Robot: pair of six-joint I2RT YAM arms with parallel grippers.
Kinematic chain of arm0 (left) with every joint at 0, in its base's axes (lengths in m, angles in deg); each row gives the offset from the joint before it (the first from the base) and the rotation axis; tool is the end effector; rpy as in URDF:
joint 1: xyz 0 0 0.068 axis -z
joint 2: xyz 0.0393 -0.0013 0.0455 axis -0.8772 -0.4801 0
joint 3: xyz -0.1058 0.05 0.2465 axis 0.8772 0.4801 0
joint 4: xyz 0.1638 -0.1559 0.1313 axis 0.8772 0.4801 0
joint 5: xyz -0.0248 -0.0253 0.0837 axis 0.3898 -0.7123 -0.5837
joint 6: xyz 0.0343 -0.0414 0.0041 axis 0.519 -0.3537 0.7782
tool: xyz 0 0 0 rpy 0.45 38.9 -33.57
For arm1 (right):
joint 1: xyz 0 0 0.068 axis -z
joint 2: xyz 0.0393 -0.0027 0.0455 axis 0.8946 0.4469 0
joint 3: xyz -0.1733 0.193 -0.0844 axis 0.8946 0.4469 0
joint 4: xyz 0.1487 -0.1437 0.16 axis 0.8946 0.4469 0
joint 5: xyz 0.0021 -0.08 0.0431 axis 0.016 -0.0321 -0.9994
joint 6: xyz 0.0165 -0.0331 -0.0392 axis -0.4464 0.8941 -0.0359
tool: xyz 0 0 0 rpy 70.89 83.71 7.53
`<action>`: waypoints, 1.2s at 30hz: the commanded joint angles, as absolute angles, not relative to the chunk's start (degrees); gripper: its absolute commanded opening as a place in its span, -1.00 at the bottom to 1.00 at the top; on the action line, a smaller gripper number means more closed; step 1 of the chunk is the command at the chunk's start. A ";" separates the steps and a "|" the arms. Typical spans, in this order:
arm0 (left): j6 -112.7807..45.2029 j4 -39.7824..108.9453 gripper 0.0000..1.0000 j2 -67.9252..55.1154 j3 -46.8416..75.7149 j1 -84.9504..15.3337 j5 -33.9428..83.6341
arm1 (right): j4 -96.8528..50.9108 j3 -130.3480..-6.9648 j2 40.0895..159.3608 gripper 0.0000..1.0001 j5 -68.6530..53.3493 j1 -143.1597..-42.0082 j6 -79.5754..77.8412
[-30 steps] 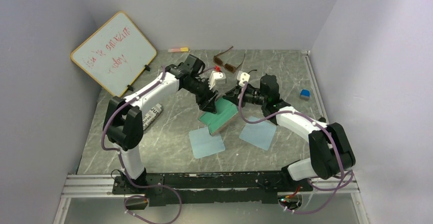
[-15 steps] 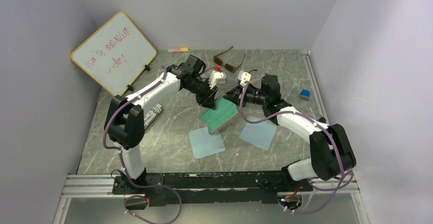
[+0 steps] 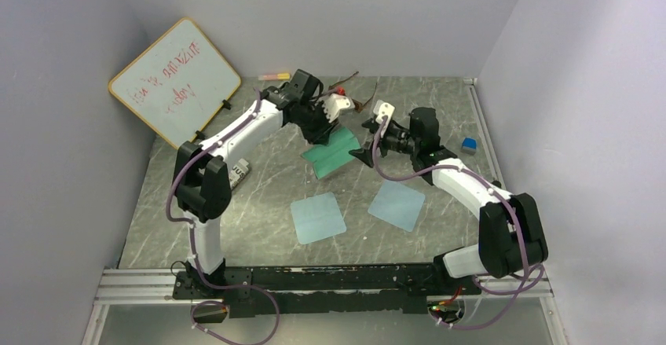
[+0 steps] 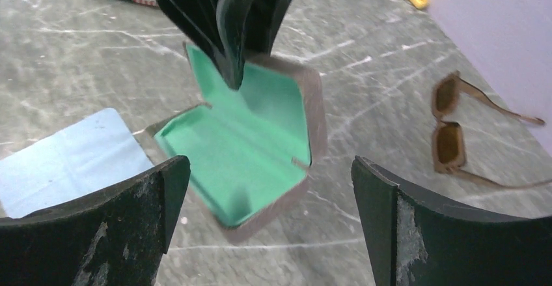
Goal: Organize the sunglasses
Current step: Place the sunglasses case at the center of the board.
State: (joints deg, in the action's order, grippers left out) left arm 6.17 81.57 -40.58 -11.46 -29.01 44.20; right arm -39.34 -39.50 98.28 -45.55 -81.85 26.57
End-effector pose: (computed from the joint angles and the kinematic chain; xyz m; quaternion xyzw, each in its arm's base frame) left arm 0.3453 -0.2378 0.2843 0.5291 0.7675 -0.2380 0.2727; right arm 0.2812 0.1203 0.2597 -0.4642 0.6239 0.3012 0.5519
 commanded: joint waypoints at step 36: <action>37.45 79.99 -0.72 -64.65 -38.58 -25.45 8.58 | -46.86 -37.76 93.56 1.00 -36.62 -71.77 24.76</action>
